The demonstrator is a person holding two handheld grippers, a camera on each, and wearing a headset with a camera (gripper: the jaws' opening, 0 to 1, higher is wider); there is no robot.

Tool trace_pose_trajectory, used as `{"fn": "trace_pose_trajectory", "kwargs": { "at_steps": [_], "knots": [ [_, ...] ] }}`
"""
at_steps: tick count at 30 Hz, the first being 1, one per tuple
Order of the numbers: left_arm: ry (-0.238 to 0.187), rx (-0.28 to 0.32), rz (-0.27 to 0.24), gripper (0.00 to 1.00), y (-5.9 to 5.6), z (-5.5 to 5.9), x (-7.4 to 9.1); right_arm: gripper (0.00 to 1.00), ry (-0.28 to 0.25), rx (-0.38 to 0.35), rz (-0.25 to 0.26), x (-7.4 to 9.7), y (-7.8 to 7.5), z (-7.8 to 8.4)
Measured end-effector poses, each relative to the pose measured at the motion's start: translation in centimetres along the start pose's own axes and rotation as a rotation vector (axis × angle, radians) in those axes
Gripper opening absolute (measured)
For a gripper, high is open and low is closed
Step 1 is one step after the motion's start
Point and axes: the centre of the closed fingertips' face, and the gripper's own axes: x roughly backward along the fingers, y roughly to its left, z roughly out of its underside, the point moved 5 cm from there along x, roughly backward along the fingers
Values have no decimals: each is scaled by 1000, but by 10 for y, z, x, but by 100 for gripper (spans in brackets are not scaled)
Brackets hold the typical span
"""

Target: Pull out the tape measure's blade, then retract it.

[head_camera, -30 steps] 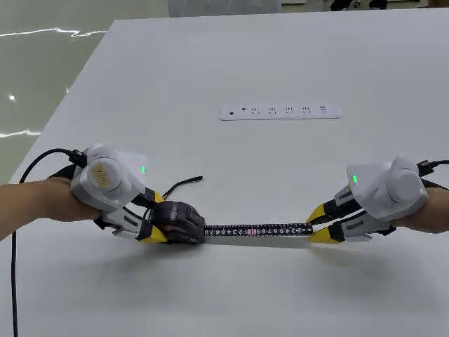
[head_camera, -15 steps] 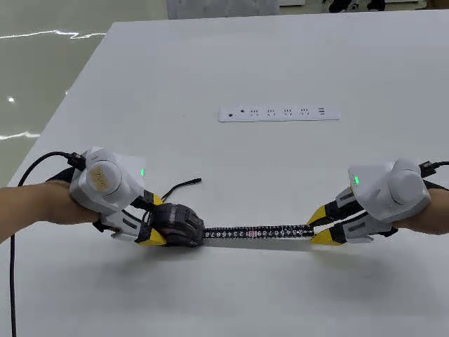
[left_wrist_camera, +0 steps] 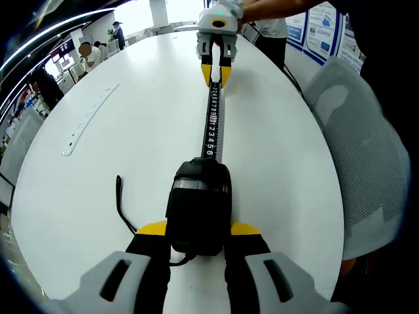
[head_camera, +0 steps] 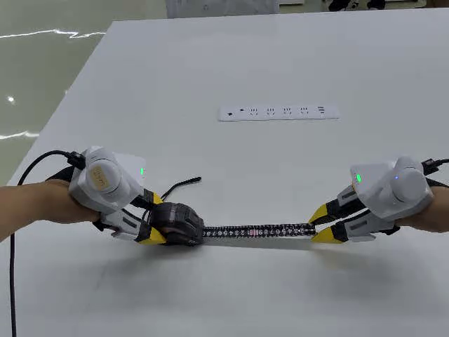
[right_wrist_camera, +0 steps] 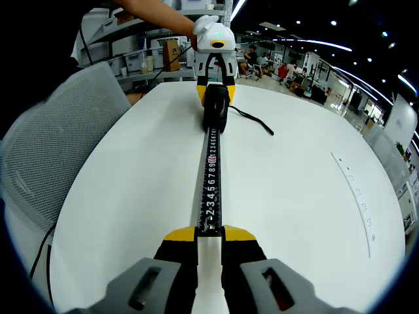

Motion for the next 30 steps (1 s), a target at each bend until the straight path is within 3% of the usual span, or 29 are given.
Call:
{"fn": "trace_pose_trajectory", "kwargs": {
  "at_steps": [30],
  "knots": [
    [0,-1,-2,26,0,0,0,11,12,1,1,10,1,5]
  ]
}}
